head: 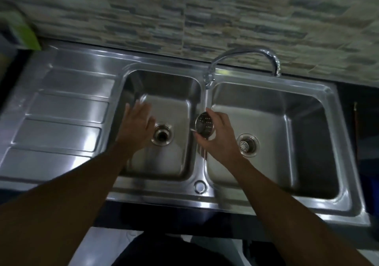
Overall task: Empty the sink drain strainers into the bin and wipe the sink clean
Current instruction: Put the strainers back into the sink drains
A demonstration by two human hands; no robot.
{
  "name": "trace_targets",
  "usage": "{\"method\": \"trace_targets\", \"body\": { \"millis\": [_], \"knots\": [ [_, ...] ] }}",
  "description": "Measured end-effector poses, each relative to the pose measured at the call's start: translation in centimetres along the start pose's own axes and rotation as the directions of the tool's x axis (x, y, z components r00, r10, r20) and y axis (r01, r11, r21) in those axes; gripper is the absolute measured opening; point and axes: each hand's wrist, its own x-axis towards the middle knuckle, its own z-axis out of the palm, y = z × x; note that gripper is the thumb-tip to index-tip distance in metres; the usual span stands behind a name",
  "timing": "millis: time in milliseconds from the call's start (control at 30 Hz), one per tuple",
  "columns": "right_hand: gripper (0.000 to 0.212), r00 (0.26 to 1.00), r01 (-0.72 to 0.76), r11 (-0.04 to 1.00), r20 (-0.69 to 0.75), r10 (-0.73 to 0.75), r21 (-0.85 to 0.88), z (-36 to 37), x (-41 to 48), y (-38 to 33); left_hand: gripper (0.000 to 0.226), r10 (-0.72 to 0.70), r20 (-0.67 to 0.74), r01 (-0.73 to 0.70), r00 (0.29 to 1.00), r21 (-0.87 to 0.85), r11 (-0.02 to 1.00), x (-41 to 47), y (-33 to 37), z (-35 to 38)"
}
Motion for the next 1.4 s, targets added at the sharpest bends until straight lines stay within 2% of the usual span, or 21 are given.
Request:
{"method": "trace_targets", "body": {
  "millis": [133, 267, 500, 700, 1100, 1233, 1400],
  "knots": [
    [0.081, 0.993, 0.019, 1.0, 0.12, -0.018, -0.011, 3.7, 2.1, -2.1, 0.062, -0.02, -0.008, 0.02, 1.0, 0.085, 0.996, -0.5, -5.1, -1.4],
    [0.08, 0.965, -0.02, 1.0, 0.262, 0.018, 0.006, 7.2, 3.0, -2.6, 0.061, -0.032, -0.025, 0.035, 0.999, 0.097, 0.995, -0.9, -8.8, -1.1],
    [0.087, 0.914, -0.07, 0.992, 0.391, 0.107, -0.107, 12.2, 4.7, -0.9, 0.056, 0.009, -0.072, 0.002, 0.997, 0.151, 0.989, -1.4, -11.0, 1.2],
    [0.085, 0.891, -0.105, 0.987, 0.429, 0.148, -0.124, 16.0, 6.1, 0.2, 0.054, -0.013, -0.089, 0.028, 0.996, 0.172, 0.985, -1.2, -11.2, 1.6],
    [0.082, 0.885, 0.032, 0.984, 0.462, 0.054, -0.175, 20.1, 6.3, 1.5, 0.057, -0.019, -0.062, 0.029, 0.998, 0.164, 0.986, -0.9, -11.3, 1.5],
    [0.078, 0.877, 0.034, 0.98, 0.476, 0.065, -0.195, 20.7, 6.3, 2.2, 0.059, -0.027, -0.049, 0.035, 0.998, 0.173, 0.984, -0.9, -11.2, 1.4],
    [0.07, 0.814, 0.02, 0.985, 0.576, 0.082, -0.169, 21.0, 6.8, 3.2, 0.061, -0.015, -0.066, 0.027, 0.998, 0.178, 0.984, -0.8, -11.2, 1.4]
  ]
}}
